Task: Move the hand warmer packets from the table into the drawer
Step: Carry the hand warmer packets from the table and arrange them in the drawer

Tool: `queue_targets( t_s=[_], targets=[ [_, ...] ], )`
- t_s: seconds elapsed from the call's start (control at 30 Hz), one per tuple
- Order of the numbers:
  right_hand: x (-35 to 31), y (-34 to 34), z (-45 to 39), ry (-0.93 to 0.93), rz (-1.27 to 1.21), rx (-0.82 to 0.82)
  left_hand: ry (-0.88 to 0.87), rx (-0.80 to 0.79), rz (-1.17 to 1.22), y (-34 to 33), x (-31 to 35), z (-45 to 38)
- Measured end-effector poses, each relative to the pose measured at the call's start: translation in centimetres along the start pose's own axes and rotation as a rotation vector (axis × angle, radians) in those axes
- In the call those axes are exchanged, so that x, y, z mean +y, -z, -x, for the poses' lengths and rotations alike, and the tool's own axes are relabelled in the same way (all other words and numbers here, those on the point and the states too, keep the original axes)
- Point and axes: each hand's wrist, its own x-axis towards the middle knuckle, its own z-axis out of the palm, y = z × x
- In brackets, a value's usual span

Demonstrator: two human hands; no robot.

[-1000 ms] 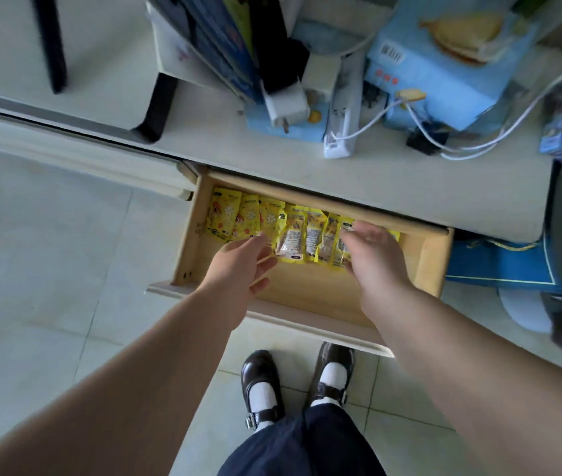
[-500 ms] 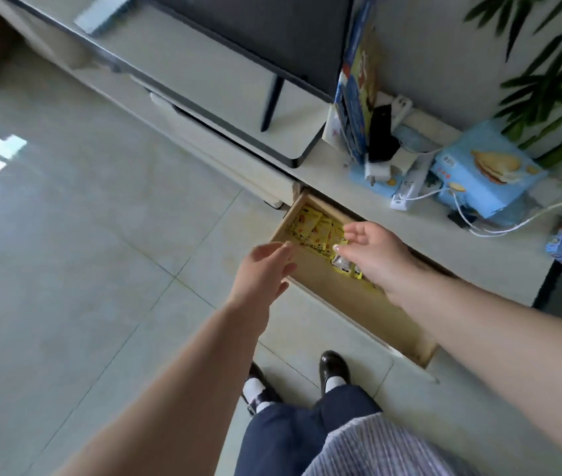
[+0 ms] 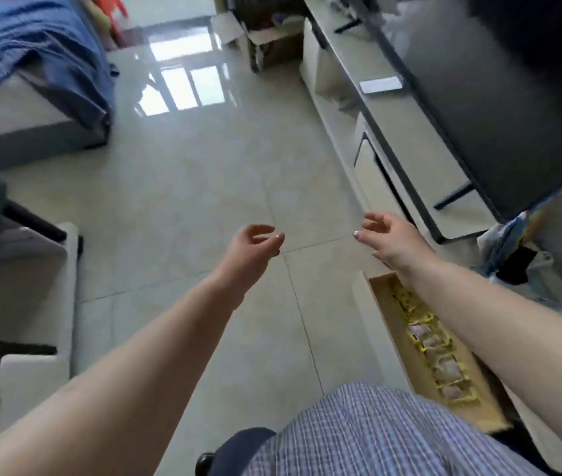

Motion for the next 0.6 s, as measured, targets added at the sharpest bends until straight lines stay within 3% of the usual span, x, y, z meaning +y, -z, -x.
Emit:
queue_targets(
  t_s=[0.3,0.6],
  targets=[
    [-11.1,-21.8,8.5,0.235,0.193,-0.373,-0.070,0.338,0.107,23.1,-4.1,11.5],
    [-16.5,-42.1,20.6,0.417,0.381,-0.701,-0.061,0.716,0.224,39.9,-11.9,24.5]
  ],
)
